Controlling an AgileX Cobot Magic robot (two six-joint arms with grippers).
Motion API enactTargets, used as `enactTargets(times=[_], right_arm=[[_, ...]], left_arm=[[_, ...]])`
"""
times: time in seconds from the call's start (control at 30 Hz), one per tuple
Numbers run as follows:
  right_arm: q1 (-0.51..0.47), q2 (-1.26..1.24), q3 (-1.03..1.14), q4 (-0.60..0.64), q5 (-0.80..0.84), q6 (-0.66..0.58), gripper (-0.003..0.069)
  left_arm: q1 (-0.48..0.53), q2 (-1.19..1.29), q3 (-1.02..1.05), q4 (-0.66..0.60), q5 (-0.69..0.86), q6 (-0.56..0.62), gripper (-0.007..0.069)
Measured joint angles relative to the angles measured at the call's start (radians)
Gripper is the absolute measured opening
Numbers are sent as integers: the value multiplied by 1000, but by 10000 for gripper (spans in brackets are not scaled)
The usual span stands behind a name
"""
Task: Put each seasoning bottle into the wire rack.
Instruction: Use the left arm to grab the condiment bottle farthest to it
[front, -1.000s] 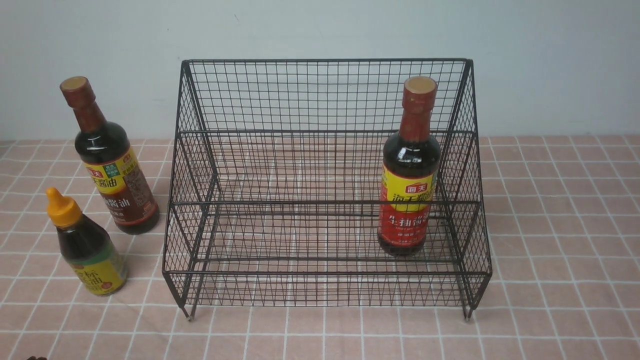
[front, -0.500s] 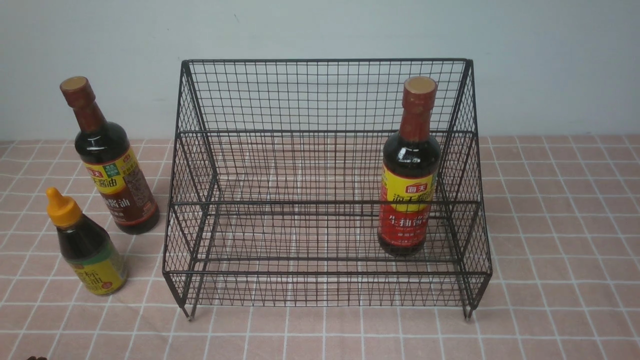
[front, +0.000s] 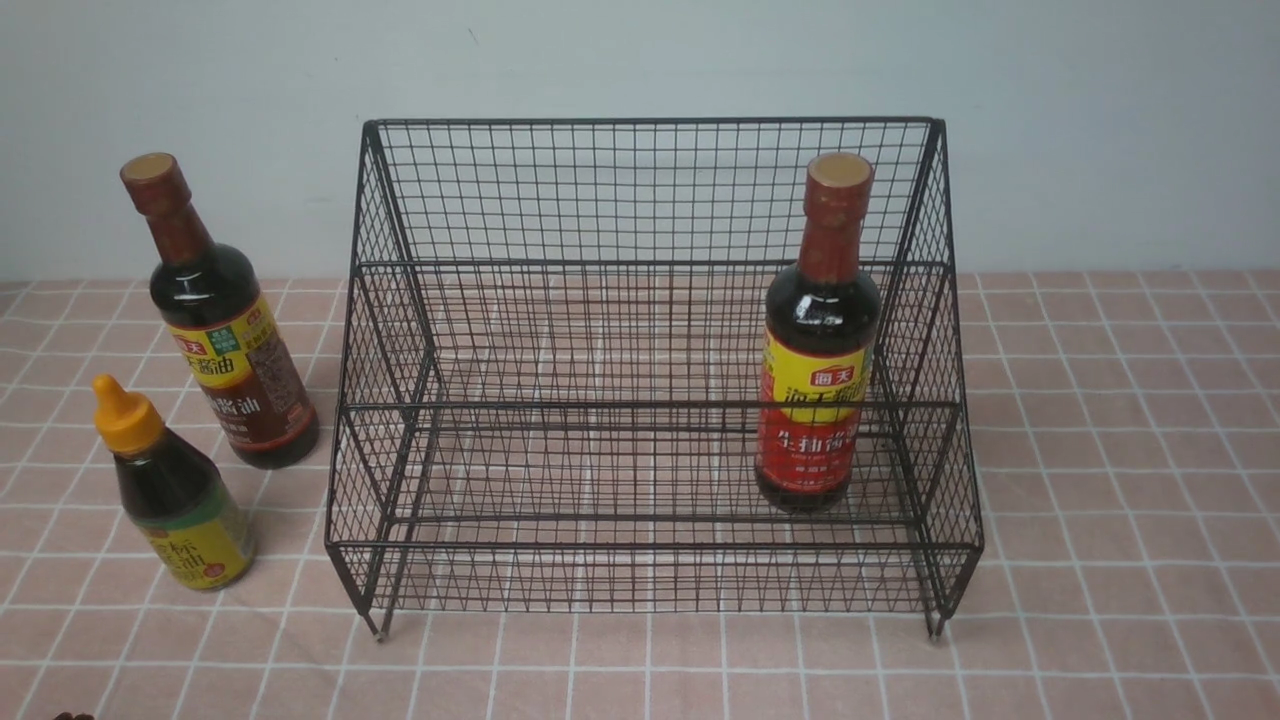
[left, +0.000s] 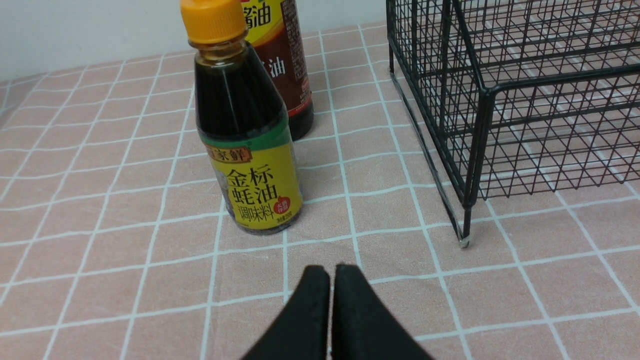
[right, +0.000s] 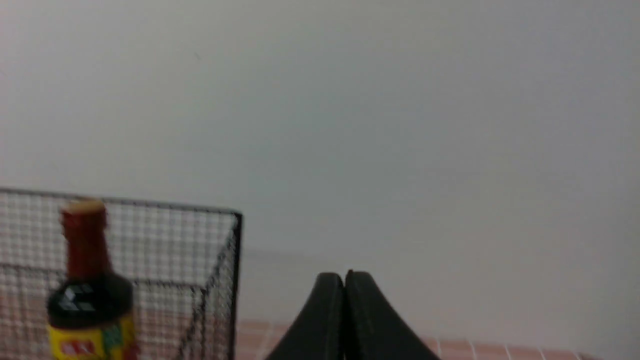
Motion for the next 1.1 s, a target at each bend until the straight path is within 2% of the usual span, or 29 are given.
enactTargets(times=[0.1, 0.27, 1.1], right_arm=[[-50, -55, 179, -11, -35, 0, -13], [-75, -147, 429, -31, -20, 0, -13], [-33, -178, 432, -29, -6, 19, -13]], left_arm=[[0, 0, 0, 0, 0, 0, -7], [0, 0, 0, 0, -1, 0, -7], [0, 0, 0, 0, -1, 0, -7]])
